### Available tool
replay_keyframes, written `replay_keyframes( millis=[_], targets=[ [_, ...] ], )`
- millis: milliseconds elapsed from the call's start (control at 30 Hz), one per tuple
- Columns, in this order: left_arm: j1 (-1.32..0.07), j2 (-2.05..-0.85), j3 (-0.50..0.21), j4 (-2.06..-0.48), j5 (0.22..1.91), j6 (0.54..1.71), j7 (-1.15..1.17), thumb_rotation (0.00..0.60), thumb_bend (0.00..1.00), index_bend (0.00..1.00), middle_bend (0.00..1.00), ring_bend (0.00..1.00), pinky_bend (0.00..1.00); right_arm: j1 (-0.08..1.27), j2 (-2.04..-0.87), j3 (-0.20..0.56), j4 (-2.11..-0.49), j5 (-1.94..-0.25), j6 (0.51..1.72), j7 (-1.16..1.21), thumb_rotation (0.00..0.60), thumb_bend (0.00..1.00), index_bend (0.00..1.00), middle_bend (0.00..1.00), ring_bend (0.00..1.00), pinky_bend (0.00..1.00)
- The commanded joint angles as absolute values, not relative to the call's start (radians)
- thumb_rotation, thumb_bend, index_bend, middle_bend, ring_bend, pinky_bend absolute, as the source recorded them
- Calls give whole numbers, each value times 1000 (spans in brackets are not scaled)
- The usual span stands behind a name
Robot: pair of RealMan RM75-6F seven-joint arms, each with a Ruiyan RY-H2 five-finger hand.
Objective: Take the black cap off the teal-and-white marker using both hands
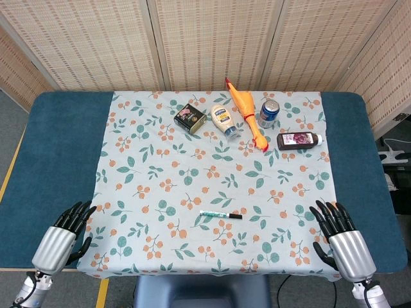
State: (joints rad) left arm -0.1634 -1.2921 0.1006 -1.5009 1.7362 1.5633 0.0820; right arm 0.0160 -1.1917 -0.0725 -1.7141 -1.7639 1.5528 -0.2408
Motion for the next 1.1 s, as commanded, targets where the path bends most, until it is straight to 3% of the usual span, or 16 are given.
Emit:
replay_keyframes(
  millis=[33, 67, 133, 200, 300, 467, 700, 967, 1100],
  targets=[
    [-163, -1302, 106, -1506, 1764, 1568, 97, 600, 462, 0, 0, 3, 189, 16, -1188, -73, -1717, -1769, 1555, -235, 600, 250, 0, 0, 0, 0],
    [-164, -1310, 112, -1509, 1777, 1565, 109, 600, 462, 0, 0, 15, 205, 15, -1187, -72, -1718, -1770, 1558, -231, 600, 250, 0, 0, 0, 0],
    [-170, -1325, 119, -1520, 1803, 1551, 142, 600, 462, 0, 0, 133, 323, 16, -1187, -73, -1717, -1771, 1555, -229, 600, 251, 0, 0, 0, 0],
    [-191, -1356, 124, -1533, 1845, 1516, 204, 600, 461, 0, 4, 441, 568, 18, -1190, -72, -1713, -1766, 1547, -230, 600, 250, 0, 0, 0, 0],
    [-232, -1409, 126, -1575, 1870, 1408, 329, 600, 461, 0, 40, 711, 811, 24, -1197, -68, -1710, -1754, 1529, -233, 600, 250, 0, 0, 0, 0],
    [-317, -1560, 43, -1599, 1823, 1228, 528, 600, 462, 45, 112, 880, 961, 30, -1207, -72, -1706, -1743, 1500, -246, 600, 250, 0, 0, 0, 0],
    [-409, -1768, -80, -1504, 1711, 1097, 686, 600, 454, 118, 180, 955, 1000, 44, -1203, -76, -1711, -1720, 1458, -234, 600, 250, 0, 0, 0, 0],
    [-494, -1930, -132, -1407, 1613, 1006, 801, 600, 438, 123, 226, 968, 1000, 50, -1218, -63, -1703, -1679, 1432, -260, 600, 251, 0, 0, 0, 0],
    [-538, -2000, -155, -1340, 1576, 976, 879, 600, 424, 200, 252, 981, 1000, 57, -1225, -59, -1698, -1661, 1413, -266, 600, 251, 0, 0, 0, 0]
  ],
)
